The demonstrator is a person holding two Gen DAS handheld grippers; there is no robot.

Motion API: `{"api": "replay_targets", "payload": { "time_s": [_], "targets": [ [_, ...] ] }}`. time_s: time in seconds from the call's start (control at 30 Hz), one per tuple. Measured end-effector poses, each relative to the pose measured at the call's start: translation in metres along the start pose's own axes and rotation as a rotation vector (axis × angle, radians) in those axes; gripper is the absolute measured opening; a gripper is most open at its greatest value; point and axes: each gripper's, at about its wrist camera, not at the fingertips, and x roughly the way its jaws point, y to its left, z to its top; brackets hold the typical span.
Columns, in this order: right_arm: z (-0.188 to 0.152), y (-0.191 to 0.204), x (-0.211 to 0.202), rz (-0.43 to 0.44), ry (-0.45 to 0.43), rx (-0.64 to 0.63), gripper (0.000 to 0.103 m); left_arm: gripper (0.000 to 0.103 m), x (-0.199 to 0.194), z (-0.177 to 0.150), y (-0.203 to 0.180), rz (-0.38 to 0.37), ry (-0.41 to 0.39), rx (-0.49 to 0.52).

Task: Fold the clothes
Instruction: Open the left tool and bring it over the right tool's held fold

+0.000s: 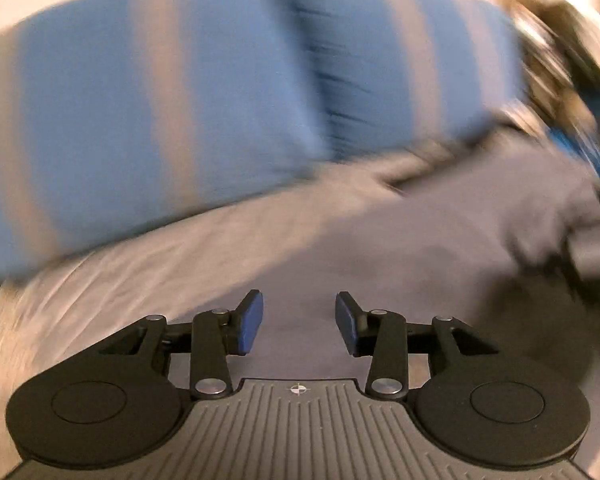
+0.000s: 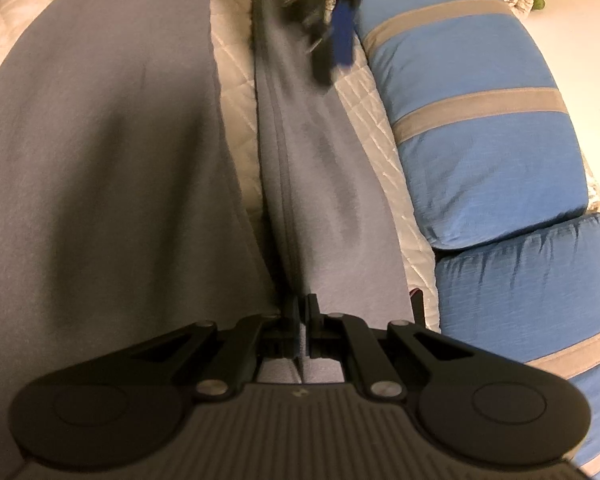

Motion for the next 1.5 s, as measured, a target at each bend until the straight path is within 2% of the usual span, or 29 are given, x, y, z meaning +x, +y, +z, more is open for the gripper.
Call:
{"api": "replay_targets", "payload": {
  "time_s": [0.07,0.2,0.37,0.57,0.8,0.97,1.1,1.13,1.17,1.2,1.27,1.4,1.5],
  "targets": [
    [-0.001,-0.001,0.000,-0.003,-0.004,0.004,0.003,0.038,0.012,0.004,-0.025,-0.071,0.021,0.111],
    [-0.003,-0.002,-0.001,-0.008,-0.014,-0.001,0.003,0.038,0.028,0.006,-0.046,-0.175,0.056,0.201],
    [-0.004,-0.007,-0.004,-0.012,-0.024,0.007,0.003,0.032,0.037,0.004,-0.055,-0.226,0.074,0.246],
    [-0.004,-0.013,-0.011,-0.014,-0.029,0.006,0.003,0.031,0.041,0.007,-0.060,-0.241,0.079,0.259],
    [-0.004,-0.012,-0.009,-0.022,-0.032,0.001,0.003,0.030,0.047,0.010,-0.060,-0.216,0.084,0.269],
    [-0.005,-0.012,-0.007,-0.025,-0.034,0.001,0.003,0.018,0.047,0.011,-0.067,-0.194,0.080,0.320],
    [-0.005,-0.014,-0.009,-0.024,-0.039,0.009,0.003,0.008,0.044,0.008,-0.076,-0.159,0.065,0.399],
    [-0.006,-0.015,-0.011,-0.022,-0.043,0.019,0.005,0.005,0.042,0.006,-0.079,-0.146,0.058,0.425],
    [-0.007,-0.017,-0.014,-0.017,-0.045,0.041,0.025,0.004,0.040,0.005,-0.081,-0.136,0.051,0.448],
    [-0.008,-0.020,-0.015,-0.008,-0.048,0.064,0.027,0.004,0.038,0.003,-0.084,-0.125,0.045,0.474],
    [-0.015,-0.028,-0.020,0.008,-0.053,0.110,0.039,0.004,0.034,0.000,-0.091,-0.091,0.037,0.534],
    [-0.032,-0.041,-0.027,0.019,-0.027,0.191,0.043,0.003,0.028,-0.005,-0.101,-0.046,0.033,0.616],
    [-0.047,-0.049,-0.030,0.033,0.000,0.253,0.044,0.003,0.027,-0.002,-0.098,-0.043,0.027,0.596]
  ]
}}
